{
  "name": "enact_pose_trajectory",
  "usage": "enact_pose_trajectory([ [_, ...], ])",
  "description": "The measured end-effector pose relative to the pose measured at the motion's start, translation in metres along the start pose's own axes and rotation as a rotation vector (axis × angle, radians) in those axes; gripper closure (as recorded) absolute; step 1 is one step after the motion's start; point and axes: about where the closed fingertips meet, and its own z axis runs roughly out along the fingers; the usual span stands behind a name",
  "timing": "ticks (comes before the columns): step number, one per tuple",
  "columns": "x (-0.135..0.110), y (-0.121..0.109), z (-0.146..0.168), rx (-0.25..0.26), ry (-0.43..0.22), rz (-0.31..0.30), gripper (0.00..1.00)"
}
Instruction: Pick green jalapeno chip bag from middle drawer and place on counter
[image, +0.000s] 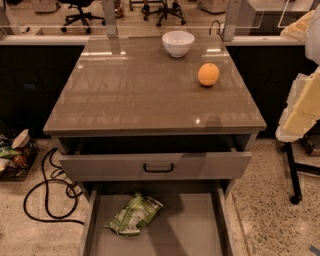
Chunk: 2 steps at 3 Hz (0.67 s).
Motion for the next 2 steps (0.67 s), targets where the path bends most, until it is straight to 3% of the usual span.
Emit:
enact_pose_trajectory([
  [1, 0.0000, 0.0000, -0.0001, 0.000, 0.000, 0.000, 0.00],
  [2, 0.0019, -0.0025, 0.0075, 0.018, -0.033, 0.037, 0.00],
])
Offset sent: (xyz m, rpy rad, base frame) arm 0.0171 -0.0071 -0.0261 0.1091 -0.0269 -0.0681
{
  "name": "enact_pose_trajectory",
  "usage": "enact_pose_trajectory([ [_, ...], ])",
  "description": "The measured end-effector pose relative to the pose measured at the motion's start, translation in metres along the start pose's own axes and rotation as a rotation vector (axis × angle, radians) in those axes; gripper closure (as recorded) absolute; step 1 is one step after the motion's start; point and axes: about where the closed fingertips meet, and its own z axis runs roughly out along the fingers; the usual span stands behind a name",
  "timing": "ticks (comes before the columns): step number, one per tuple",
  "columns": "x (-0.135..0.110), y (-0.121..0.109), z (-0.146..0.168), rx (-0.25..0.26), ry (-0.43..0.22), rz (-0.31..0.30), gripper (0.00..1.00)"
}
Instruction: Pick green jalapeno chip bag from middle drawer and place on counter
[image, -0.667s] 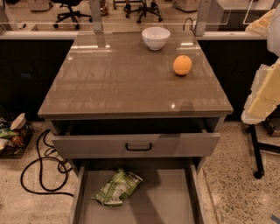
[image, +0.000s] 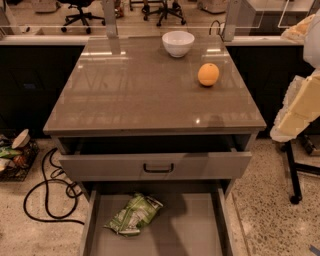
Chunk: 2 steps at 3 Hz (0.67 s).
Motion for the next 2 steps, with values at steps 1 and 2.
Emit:
enact_pose_trajectory([
  [1, 0.005, 0.023, 0.001, 0.046, -0.067, 0.046, 0.00],
  [2, 0.016, 0.062, 0.008, 0.100, -0.144, 0.107, 0.00],
])
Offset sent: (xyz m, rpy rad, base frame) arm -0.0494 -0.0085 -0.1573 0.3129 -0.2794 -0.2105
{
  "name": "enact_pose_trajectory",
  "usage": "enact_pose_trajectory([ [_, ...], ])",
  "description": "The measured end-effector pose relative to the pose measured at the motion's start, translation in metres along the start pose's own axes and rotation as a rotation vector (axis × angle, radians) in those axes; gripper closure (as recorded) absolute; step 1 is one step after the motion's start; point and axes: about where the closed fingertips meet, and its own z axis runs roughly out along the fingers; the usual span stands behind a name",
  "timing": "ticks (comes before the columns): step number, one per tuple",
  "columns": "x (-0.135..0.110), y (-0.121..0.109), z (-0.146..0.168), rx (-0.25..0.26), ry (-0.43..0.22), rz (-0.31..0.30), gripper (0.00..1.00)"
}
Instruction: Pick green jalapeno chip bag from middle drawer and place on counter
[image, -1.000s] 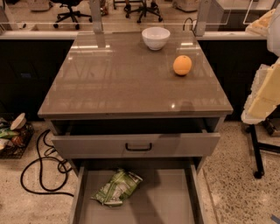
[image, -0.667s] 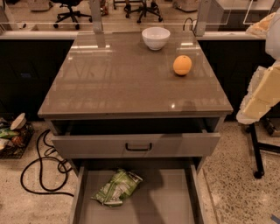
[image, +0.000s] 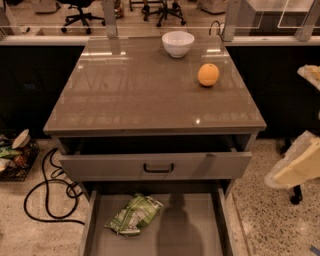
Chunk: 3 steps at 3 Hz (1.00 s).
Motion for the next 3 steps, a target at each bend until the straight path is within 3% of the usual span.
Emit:
enact_pose_trajectory([
  [1, 0.004, 0.036, 0.041, 0.000, -0.093, 0.060, 0.00],
  [2, 0.015, 0.071, 0.116, -0.060, -0.142, 0.133, 0.00],
  [3, 0.023, 0.085, 0.177, -0.069, -0.163, 0.221, 0.00],
])
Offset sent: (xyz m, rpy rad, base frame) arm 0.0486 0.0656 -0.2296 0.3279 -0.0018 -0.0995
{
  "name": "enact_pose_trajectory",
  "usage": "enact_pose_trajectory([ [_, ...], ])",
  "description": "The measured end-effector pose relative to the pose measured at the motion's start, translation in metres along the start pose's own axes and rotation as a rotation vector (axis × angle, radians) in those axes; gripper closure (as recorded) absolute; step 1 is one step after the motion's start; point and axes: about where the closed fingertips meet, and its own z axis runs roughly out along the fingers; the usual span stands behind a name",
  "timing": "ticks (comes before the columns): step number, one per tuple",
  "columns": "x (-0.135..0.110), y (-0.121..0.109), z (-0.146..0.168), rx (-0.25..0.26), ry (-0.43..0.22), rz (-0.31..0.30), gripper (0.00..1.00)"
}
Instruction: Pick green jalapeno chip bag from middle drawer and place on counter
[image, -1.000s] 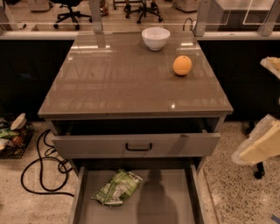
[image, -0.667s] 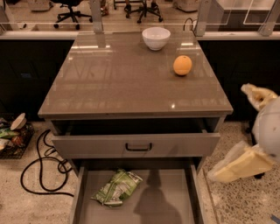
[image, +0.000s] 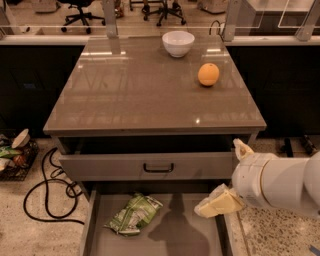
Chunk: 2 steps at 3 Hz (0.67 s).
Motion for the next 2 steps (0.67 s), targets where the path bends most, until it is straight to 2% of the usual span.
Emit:
enact_pose_trajectory([
  [1, 0.012, 0.006, 0.035, 0.026, -0.021, 0.106, 0.00],
  [2, 0.011, 0.013, 0.057, 0.018, -0.055, 0.161, 0.00],
])
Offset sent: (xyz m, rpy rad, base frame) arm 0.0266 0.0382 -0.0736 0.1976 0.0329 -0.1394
